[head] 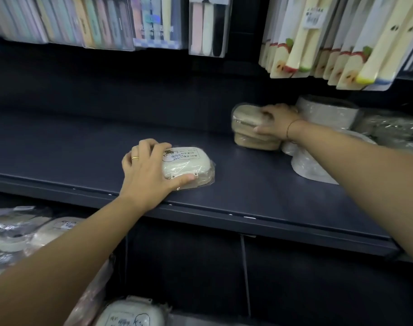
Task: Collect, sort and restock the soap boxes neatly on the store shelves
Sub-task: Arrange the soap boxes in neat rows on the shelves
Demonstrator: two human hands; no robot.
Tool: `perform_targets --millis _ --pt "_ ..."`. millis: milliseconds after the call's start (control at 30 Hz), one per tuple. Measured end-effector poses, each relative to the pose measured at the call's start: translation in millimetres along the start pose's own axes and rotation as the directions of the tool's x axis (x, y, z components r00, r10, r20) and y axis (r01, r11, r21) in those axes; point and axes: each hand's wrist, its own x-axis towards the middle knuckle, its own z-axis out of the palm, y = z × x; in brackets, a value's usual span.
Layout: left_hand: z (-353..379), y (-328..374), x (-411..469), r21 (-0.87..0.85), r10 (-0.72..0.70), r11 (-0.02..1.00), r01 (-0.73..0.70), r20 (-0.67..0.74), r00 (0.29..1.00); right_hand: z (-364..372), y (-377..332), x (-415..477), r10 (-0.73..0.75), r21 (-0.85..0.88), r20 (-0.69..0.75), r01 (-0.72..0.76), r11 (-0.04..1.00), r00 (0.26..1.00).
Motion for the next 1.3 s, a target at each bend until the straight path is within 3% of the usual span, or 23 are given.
perform_targets --millis 167,333,433,500,567,667,767,900,1167,1300 --pt "-2 0 3 -0.041 -0.081 0.995 0.086 0.103 0.991 7 14 13 -0.020 -0.027 -0.045 0.019 0.999 0.999" --pt "-3 -3 2 -0.158 -0.008 0.987 0.043 0.219 0.976 12 -16 -11 0.062 -0.051 -0.162 -0.071 0.996 0.985" --pt "-6 -16 3 -0.069 -0.041 0.995 0.069 0.341 0.939 23 -80 -66 -0.192 0.126 -0.272 0.233 0.964 0.943" --pt "-13 -31 3 0.074 -0.074 0.996 0.046 0.427 0.901 39 -117 -109 -0.396 0.149 -0.205 0.429 0.891 0.895" --pt "-21 -45 1 0.174 -0.085 0.985 -0.002 0.492 0.867 58 -136 -128 -0.482 0.084 -0.112 0.492 0.867 0.869" --pt "-25 -52 0 0.205 -0.076 0.978 -0.035 0.509 0.858 77 -141 -107 -0.423 -0.007 -0.099 0.425 0.905 0.901" --pt "-23 -51 -1 0.203 -0.081 0.979 -0.028 0.509 0.857 90 -134 -59 -0.264 0.015 -0.108 0.267 0.964 0.959" --pt "-22 -53 0 0.192 -0.068 0.981 -0.030 0.486 0.871 107 -118 -7 -0.147 0.018 -0.148 0.151 0.988 0.978" --pt "-22 -50 -2 0.195 -0.071 0.980 -0.028 0.481 0.874 118 -106 24 -0.179 -0.025 -0.204 0.178 0.984 0.962" --pt "-26 -47 -7 0.193 -0.082 0.981 -0.013 0.476 0.876 113 -108 13 -0.144 -0.044 -0.153 0.139 0.989 0.978"
